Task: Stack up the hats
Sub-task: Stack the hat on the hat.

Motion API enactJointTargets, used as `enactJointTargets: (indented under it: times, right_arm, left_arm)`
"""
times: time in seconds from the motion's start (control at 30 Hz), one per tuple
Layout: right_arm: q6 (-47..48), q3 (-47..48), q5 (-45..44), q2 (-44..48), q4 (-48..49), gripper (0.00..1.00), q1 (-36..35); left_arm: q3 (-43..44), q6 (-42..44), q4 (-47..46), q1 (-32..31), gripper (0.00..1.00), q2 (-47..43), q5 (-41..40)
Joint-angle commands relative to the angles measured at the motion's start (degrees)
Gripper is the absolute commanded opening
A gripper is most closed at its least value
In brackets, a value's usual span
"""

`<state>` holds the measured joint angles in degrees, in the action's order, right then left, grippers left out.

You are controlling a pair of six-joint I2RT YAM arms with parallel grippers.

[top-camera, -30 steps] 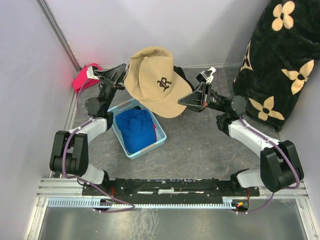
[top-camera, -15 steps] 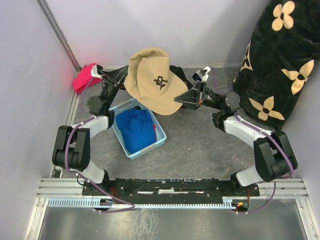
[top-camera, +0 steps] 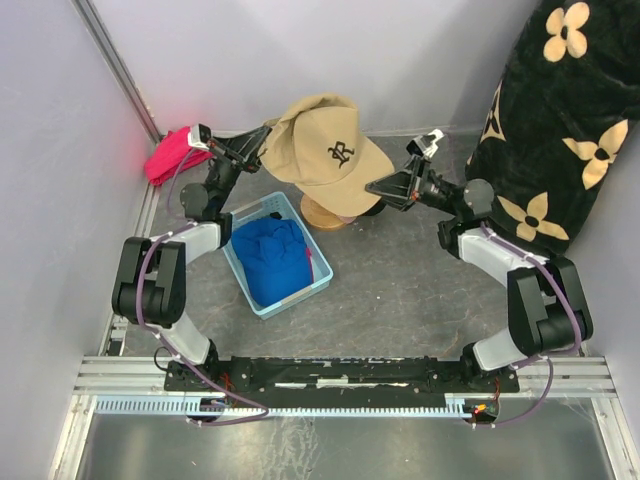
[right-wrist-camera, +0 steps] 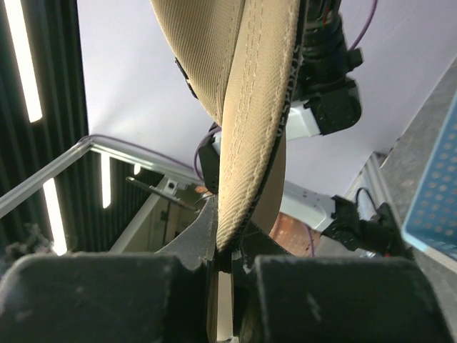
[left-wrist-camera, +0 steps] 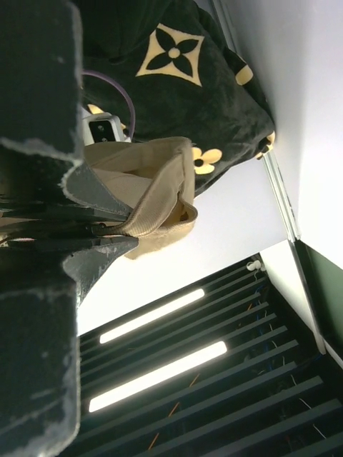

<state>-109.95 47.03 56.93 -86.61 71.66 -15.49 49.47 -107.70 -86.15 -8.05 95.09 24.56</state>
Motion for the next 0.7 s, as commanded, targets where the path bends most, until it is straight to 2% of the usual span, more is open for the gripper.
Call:
enactJointTargets:
  times: [0.0, 0.1, 0.37, 0.67]
  right_arm:
    - [7.22, -0.39, -1.14, 3.53, -2.50, 0.02, 4.21]
    - [7.07, -0.36, -2.19, 1.09, -0.45, 0.02, 5.12]
    - [1.55, -0.12, -2.33, -7.15, 10.87, 0.02, 8.99]
    - [2.20, -1.14, -1.58, -10.03, 10.64, 0.03, 12.75]
  left_arm:
    - [3.27, 2.51, -10.26, -0.16, 0.06, 1.66, 2.32]
    - [4.58, 4.41, -9.63, -0.85, 0.03, 3.23, 3.06]
    - [9.30, 9.49, -4.18, -3.85, 0.03, 7.55, 4.18]
    - [9.95, 15.06, 3.51, -4.98, 0.03, 7.94, 3.22]
